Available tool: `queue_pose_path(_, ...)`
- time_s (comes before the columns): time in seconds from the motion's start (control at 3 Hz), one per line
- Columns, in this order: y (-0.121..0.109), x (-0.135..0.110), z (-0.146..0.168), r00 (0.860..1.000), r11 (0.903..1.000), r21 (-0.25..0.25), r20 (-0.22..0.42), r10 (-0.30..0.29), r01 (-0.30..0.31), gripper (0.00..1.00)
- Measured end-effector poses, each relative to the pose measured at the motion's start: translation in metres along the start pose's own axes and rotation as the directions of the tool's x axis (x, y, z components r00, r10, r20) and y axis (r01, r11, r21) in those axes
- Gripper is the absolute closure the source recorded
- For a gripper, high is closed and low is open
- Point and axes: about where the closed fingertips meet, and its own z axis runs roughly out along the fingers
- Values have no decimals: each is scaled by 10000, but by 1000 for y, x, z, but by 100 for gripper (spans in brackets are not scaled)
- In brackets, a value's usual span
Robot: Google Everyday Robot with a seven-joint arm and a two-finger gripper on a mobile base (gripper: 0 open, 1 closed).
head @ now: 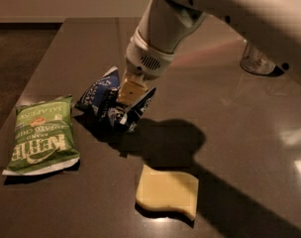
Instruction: Move blue chip bag near green jalapeno chip bag
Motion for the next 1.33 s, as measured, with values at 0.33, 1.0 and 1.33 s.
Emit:
queue_pose_path(0.33,13,-28,18,9975,9960,-571,175,-678,687,83)
queue_pose_path(1.0,17,-45,31,9939,9925,-605,335,-1046,1065,36)
queue_pose_path(1.33,18,-46,31,9937,9922,-608,331,-1071,1090,13)
